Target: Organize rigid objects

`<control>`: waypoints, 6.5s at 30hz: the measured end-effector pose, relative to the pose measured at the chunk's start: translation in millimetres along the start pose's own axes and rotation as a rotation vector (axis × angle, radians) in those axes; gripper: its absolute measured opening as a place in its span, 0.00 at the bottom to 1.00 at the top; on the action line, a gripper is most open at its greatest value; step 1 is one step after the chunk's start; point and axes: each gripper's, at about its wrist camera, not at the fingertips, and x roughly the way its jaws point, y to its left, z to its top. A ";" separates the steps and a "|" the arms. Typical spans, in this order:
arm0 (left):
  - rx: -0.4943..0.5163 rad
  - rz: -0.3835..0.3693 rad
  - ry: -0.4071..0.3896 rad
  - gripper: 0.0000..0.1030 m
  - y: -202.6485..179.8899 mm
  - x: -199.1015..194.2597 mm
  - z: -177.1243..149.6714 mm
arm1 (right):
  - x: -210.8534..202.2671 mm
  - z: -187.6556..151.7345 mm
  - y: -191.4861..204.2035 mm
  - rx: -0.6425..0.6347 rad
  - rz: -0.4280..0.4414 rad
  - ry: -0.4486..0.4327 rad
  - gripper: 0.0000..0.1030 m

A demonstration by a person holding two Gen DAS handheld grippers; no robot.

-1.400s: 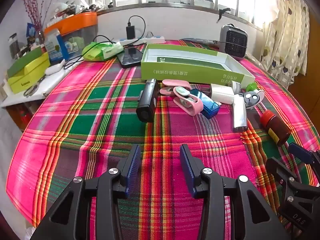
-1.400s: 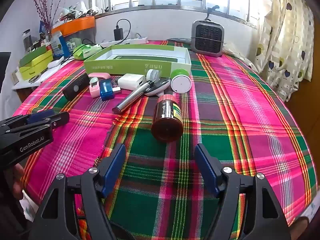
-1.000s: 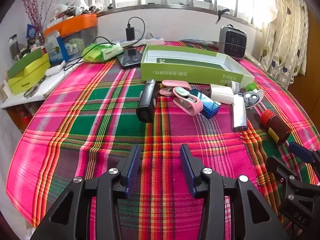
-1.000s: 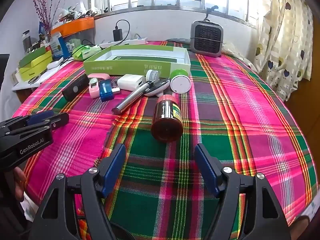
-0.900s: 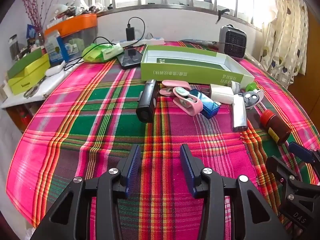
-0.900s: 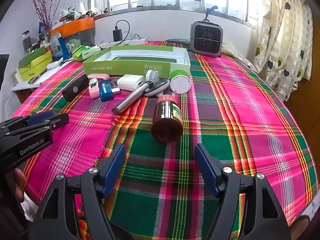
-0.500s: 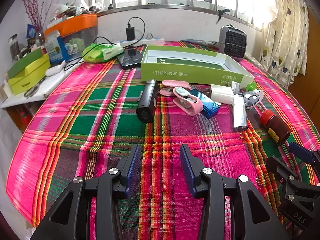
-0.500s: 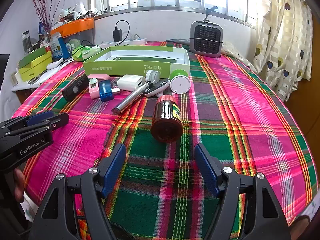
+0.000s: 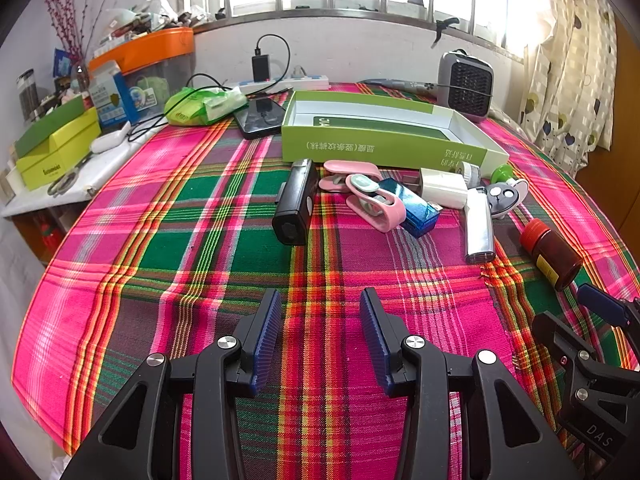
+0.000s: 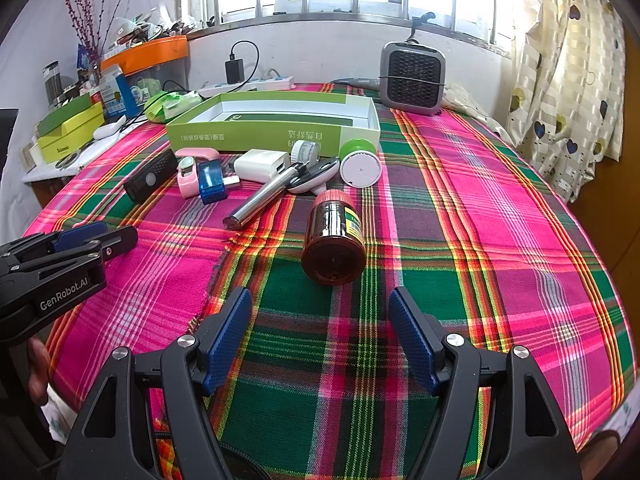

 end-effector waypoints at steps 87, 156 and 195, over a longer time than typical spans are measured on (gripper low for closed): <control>0.022 -0.069 0.104 0.23 28.3 71.8 82.7 | 43.0 49.1 -36.9 0.028 0.031 0.081 0.32; 0.007 -0.250 0.132 0.33 48.8 35.5 89.7 | 60.1 148.5 -39.8 -0.033 0.125 0.003 0.32; 0.062 -0.157 0.074 0.22 40.2 31.7 121.2 | 53.0 141.2 -38.3 -0.029 0.120 0.011 0.32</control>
